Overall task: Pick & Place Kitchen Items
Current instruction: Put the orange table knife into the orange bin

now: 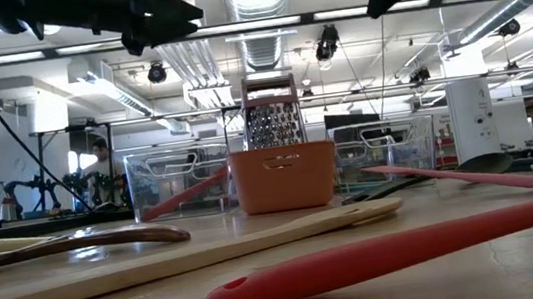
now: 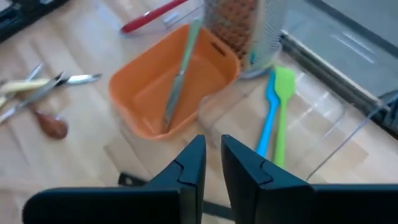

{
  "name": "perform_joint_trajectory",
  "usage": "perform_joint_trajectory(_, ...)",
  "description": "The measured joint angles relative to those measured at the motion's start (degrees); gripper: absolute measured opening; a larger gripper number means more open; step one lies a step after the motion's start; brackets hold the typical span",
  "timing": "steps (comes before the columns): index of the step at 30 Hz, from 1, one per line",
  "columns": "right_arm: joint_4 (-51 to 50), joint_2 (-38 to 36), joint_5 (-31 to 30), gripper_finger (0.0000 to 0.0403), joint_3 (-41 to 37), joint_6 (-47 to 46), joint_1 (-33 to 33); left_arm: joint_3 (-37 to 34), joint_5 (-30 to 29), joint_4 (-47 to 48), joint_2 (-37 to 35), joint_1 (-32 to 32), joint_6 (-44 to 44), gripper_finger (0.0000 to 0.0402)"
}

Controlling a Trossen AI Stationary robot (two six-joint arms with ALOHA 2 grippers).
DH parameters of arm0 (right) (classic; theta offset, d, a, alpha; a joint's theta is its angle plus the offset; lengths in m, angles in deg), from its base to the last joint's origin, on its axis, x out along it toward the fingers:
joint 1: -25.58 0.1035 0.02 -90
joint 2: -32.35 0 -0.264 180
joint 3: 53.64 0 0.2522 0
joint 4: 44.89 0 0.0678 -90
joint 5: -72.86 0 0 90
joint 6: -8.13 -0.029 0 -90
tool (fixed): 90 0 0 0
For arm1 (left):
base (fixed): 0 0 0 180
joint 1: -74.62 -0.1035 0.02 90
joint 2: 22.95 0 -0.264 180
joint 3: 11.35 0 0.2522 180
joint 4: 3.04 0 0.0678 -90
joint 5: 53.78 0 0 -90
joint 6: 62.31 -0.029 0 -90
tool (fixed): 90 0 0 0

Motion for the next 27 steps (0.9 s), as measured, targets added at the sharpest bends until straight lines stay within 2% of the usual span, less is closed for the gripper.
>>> perform_joint_trajectory(8,4.1,0.2,-0.4,0.0043,-5.7,-4.1,11.5,0.1,0.0,5.6,-0.1,0.0,0.1,0.0243)
perform_joint_trajectory(13,6.1,1.1,-3.2,0.0043,-8.9,-6.4,16.8,3.5,0.9,23.7,-0.6,0.2,3.5,0.0243)
perform_joint_trajectory(19,7.2,1.0,-5.8,0.0045,-12.8,-8.8,19.6,9.5,2.8,49.4,-0.7,1.6,13.6,0.0243)
perform_joint_trajectory(23,7.2,1.0,-5.8,0.0043,-14.7,-9.0,19.5,11.3,6.6,61.1,-0.7,3.3,21.7,0.0243)
perform_joint_trajectory(27,7.3,1.0,-6.8,0.0044,-15.5,-9.0,19.5,11.5,10.8,68.8,-0.7,5.4,29.9,0.0243)
